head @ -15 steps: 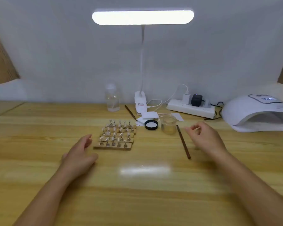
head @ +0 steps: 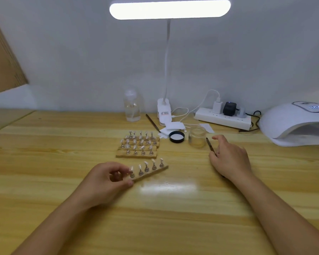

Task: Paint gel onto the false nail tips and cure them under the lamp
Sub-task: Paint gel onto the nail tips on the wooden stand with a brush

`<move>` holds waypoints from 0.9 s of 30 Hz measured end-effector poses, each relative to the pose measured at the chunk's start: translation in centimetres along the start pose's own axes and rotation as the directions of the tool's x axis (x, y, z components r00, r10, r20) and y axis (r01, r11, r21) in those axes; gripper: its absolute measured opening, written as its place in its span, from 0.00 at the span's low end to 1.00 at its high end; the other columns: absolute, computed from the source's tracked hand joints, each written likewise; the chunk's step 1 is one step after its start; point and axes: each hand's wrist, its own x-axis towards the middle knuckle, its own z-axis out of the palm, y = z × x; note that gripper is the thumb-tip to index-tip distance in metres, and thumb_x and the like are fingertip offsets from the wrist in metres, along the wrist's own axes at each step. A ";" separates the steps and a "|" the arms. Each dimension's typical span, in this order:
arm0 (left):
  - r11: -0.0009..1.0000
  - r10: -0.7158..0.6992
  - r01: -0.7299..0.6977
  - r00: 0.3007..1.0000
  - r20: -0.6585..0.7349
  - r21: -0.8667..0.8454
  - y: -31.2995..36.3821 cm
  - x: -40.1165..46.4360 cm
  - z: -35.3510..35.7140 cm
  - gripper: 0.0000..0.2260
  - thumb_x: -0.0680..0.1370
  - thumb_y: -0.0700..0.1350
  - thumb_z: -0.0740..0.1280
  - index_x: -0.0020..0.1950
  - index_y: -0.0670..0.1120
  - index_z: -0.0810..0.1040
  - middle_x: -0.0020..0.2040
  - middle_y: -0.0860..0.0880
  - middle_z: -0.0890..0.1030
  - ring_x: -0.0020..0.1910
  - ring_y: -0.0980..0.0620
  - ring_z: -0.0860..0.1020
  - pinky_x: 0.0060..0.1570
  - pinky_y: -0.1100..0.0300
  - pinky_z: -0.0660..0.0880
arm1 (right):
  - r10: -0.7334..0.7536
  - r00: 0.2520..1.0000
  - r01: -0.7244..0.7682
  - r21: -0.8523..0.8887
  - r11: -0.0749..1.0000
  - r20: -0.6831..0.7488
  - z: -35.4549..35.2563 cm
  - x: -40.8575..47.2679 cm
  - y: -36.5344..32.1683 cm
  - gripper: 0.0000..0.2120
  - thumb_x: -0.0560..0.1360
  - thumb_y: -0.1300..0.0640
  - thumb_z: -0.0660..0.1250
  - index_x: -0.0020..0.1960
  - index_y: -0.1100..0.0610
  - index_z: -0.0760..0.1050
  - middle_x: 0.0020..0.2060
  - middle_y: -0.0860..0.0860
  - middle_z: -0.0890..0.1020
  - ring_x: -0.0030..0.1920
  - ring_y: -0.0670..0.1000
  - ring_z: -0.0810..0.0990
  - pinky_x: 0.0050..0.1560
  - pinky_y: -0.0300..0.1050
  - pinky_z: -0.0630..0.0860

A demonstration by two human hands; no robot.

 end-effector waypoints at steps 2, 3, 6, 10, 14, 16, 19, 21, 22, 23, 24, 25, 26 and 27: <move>0.999 0.044 -0.045 0.997 0.061 0.016 1.3 0.3 1.3 0.12 0.66 0.40 0.76 0.39 0.56 0.79 0.36 0.52 0.79 0.35 0.60 0.73 0.42 0.67 0.72 | 0.001 1.000 -0.001 0.016 1.000 -0.014 -0.2 0.0 0.2 0.24 0.77 0.57 0.58 0.71 0.53 0.59 0.32 0.46 0.74 0.37 0.48 0.73 0.55 0.47 0.67; 0.998 0.062 -0.065 0.993 0.096 0.025 2.0 0.6 2.1 0.11 0.66 0.41 0.76 0.40 0.57 0.79 0.38 0.52 0.79 0.36 0.60 0.74 0.44 0.65 0.73 | 0.005 1.000 -0.004 0.027 1.000 -0.023 -0.3 0.0 0.3 0.24 0.76 0.57 0.59 0.71 0.53 0.58 0.32 0.46 0.74 0.36 0.48 0.73 0.55 0.47 0.67; 0.993 0.106 -0.111 0.987 0.121 0.036 3.7 1.9 4.4 0.10 0.68 0.44 0.74 0.41 0.58 0.77 0.43 0.53 0.79 0.41 0.57 0.74 0.46 0.61 0.73 | 0.010 0.999 -0.009 0.030 1.000 -0.031 -0.7 0.0 0.7 0.24 0.76 0.51 0.62 0.70 0.52 0.61 0.32 0.46 0.75 0.39 0.48 0.74 0.56 0.47 0.67; 0.989 0.135 -0.141 0.983 0.121 0.044 5.4 3.9 7.1 0.07 0.71 0.45 0.72 0.47 0.53 0.79 0.44 0.57 0.77 0.41 0.63 0.73 0.42 0.69 0.70 | 0.003 1.000 -0.003 -0.016 1.000 0.022 -1.2 0.4 1.0 0.23 0.75 0.48 0.62 0.67 0.51 0.63 0.33 0.44 0.73 0.41 0.47 0.73 0.56 0.46 0.67; 0.991 0.122 -0.127 0.986 0.113 0.043 6.1 5.4 8.5 0.10 0.71 0.46 0.72 0.51 0.51 0.80 0.43 0.59 0.76 0.39 0.64 0.72 0.37 0.75 0.67 | -0.114 0.987 0.122 -0.067 0.990 0.109 -1.7 0.7 1.6 0.19 0.76 0.52 0.60 0.66 0.50 0.64 0.33 0.42 0.72 0.38 0.46 0.71 0.47 0.42 0.65; 0.991 0.117 -0.123 0.987 0.107 0.053 6.1 6.1 8.7 0.10 0.71 0.46 0.72 0.51 0.52 0.80 0.43 0.61 0.75 0.39 0.65 0.72 0.36 0.75 0.66 | -0.138 0.981 0.148 -0.067 0.987 0.134 -2.0 1.0 2.2 0.18 0.76 0.54 0.59 0.66 0.50 0.65 0.32 0.42 0.71 0.38 0.46 0.71 0.45 0.41 0.63; 0.990 0.121 -0.127 0.989 0.090 0.068 6.0 6.4 8.9 0.09 0.71 0.47 0.72 0.51 0.52 0.80 0.42 0.62 0.74 0.38 0.65 0.71 0.36 0.73 0.65 | -0.123 0.977 0.122 0.014 0.992 0.173 -2.5 1.2 3.1 0.15 0.76 0.56 0.59 0.63 0.47 0.69 0.33 0.42 0.72 0.37 0.46 0.71 0.39 0.39 0.64; 0.987 0.133 -0.138 0.989 0.060 0.088 5.9 6.4 9.2 0.09 0.71 0.48 0.71 0.51 0.52 0.79 0.40 0.62 0.72 0.38 0.65 0.71 0.36 0.71 0.65 | -0.051 0.987 0.009 0.261 0.965 0.155 -2.8 1.4 3.7 0.13 0.77 0.58 0.59 0.58 0.45 0.73 0.35 0.45 0.75 0.32 0.44 0.70 0.31 0.34 0.65; 0.985 0.137 -0.141 0.989 0.045 0.095 6.0 6.3 9.4 0.09 0.71 0.48 0.71 0.51 0.52 0.79 0.40 0.62 0.72 0.38 0.64 0.71 0.36 0.70 0.66 | 0.020 0.991 -0.077 0.432 0.898 0.135 -3.0 1.5 3.9 0.12 0.78 0.59 0.58 0.55 0.46 0.75 0.36 0.45 0.75 0.32 0.43 0.70 0.30 0.32 0.65; 0.985 0.139 -0.141 0.990 0.034 0.096 6.1 6.3 9.5 0.10 0.71 0.48 0.71 0.51 0.52 0.79 0.39 0.62 0.71 0.38 0.64 0.71 0.36 0.70 0.66 | 0.095 0.986 -0.162 0.637 0.754 0.139 -3.5 1.6 3.9 0.13 0.79 0.60 0.56 0.54 0.49 0.77 0.36 0.46 0.76 0.33 0.43 0.71 0.31 0.31 0.66; 0.986 0.136 -0.138 0.990 0.033 0.094 6.1 6.4 9.5 0.10 0.71 0.49 0.71 0.51 0.52 0.79 0.39 0.62 0.71 0.37 0.64 0.70 0.36 0.69 0.66 | 0.137 0.975 -0.219 0.826 0.520 0.172 -4.0 1.7 4.0 0.14 0.79 0.61 0.55 0.53 0.52 0.78 0.35 0.47 0.76 0.34 0.44 0.73 0.33 0.33 0.68; 0.987 0.129 -0.132 0.991 0.042 0.091 6.2 6.5 9.6 0.11 0.70 0.51 0.72 0.51 0.53 0.79 0.39 0.62 0.71 0.36 0.64 0.70 0.35 0.69 0.65 | 0.137 0.968 -0.237 0.945 0.225 0.210 -4.5 1.7 3.9 0.13 0.78 0.61 0.55 0.51 0.53 0.79 0.34 0.47 0.77 0.35 0.44 0.74 0.35 0.34 0.70; 0.988 0.120 -0.125 0.991 0.057 0.092 6.4 6.6 9.6 0.11 0.69 0.53 0.72 0.50 0.54 0.79 0.39 0.62 0.71 0.35 0.64 0.69 0.34 0.68 0.64 | 0.109 0.967 -0.228 0.973 -0.043 0.231 -5.1 1.8 3.8 0.11 0.76 0.61 0.58 0.49 0.53 0.78 0.34 0.47 0.79 0.35 0.43 0.76 0.36 0.35 0.73; 0.988 0.111 -0.117 0.991 0.069 0.100 6.6 6.7 9.7 0.12 0.68 0.55 0.72 0.50 0.55 0.78 0.38 0.62 0.70 0.35 0.64 0.69 0.33 0.67 0.63 | 0.077 0.969 -0.212 0.951 -0.226 0.234 -5.5 1.7 3.7 0.08 0.73 0.59 0.61 0.46 0.53 0.78 0.34 0.46 0.81 0.35 0.42 0.78 0.36 0.34 0.75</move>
